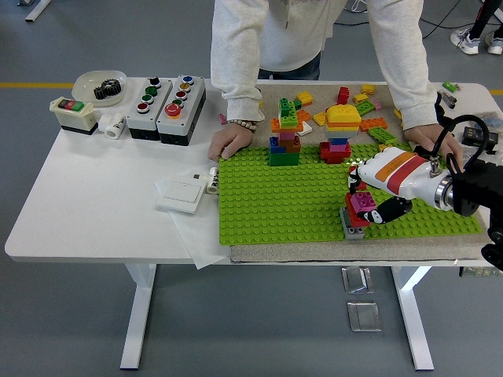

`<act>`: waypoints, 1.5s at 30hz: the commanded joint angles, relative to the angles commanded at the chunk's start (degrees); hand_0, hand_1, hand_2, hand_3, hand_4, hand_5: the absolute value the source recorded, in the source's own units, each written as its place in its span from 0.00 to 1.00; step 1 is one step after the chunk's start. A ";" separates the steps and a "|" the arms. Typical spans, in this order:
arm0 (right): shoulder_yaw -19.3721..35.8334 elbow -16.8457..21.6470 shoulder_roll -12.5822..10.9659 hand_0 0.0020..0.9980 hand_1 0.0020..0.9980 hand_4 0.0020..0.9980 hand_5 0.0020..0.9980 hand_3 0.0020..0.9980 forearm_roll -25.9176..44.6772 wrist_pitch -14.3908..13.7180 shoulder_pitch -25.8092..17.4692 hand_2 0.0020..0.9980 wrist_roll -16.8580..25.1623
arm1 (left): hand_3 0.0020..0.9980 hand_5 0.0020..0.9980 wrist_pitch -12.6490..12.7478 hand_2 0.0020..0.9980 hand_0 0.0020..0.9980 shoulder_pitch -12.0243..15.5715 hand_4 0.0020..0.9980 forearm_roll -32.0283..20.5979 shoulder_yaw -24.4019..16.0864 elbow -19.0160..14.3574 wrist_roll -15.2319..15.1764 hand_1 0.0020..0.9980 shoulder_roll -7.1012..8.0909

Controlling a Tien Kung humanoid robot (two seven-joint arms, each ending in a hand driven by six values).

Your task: Pick up the brick,pile it on top of brick,press brick,pick up the brick,pile it on top of brick,press brick

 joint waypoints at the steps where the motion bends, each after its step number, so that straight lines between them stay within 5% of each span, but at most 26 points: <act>1: 0.45 0.43 -0.14 0.56 0.56 0.80 0.36 0.64 0.26 0.09 -0.22 0.68 -0.09 | 0.54 0.55 0.01 0.61 0.81 0.05 0.53 0.12 -0.13 0.00 0.01 0.71 -0.03; 4: 1.46 1.09 -0.37 0.56 0.56 0.80 0.36 0.64 1.10 0.20 -0.65 0.68 -0.28 | 0.54 0.55 0.00 0.61 0.81 0.15 0.53 0.28 -0.22 0.00 0.01 0.71 -0.03; 5: 1.75 1.25 -0.44 0.56 0.59 0.86 0.37 0.74 1.55 0.36 -0.74 0.73 -0.40 | 0.54 0.55 -0.01 0.60 0.81 0.19 0.53 0.36 -0.29 0.00 0.02 0.72 -0.03; 16: 4.58 2.99 -1.13 0.57 0.60 0.88 0.38 0.80 3.57 -2.17 -2.72 0.74 -0.16 | 0.54 0.55 -0.07 0.60 0.81 0.48 0.53 0.90 -0.48 0.00 0.05 0.72 -0.12; 17: 5.25 3.44 -1.40 0.55 0.57 0.83 0.37 0.67 3.78 -3.25 -3.25 0.71 -0.07 | 0.54 0.55 -0.06 0.60 0.81 0.52 0.53 0.98 -0.57 0.00 0.07 0.72 -0.13; 22: 7.69 5.66 -3.03 0.55 0.57 0.83 0.37 0.67 5.44 -6.68 -5.46 0.71 0.63 | 0.54 0.55 -0.06 0.60 0.81 0.62 0.53 1.47 -0.98 0.00 0.10 0.72 -0.16; 23: 8.50 6.56 -3.79 0.54 0.56 0.79 0.41 0.56 6.01 -7.17 -6.30 0.65 1.03 | 0.54 0.55 -0.09 0.60 0.81 0.64 0.53 1.65 -1.02 0.00 0.11 0.72 -0.16; 31: 12.42 9.10 -6.56 0.61 0.60 0.77 0.49 0.56 10.02 -8.29 -11.71 0.68 3.50 | 0.54 0.55 -0.18 0.60 0.81 0.54 0.53 2.54 -1.50 0.00 0.22 0.72 -0.18; 37: 15.70 8.73 -6.78 0.66 0.64 0.73 0.53 0.56 12.13 -9.41 -16.61 0.70 5.72 | 0.54 0.55 -0.11 0.60 0.81 0.45 0.53 2.73 -1.84 0.00 0.19 0.72 -0.25; 45: 14.93 7.76 -6.24 0.68 0.65 0.73 0.51 0.56 12.21 -9.95 -17.32 0.71 6.82 | 0.54 0.55 -0.09 0.60 0.81 0.24 0.53 2.59 -1.62 0.00 0.07 0.72 -0.33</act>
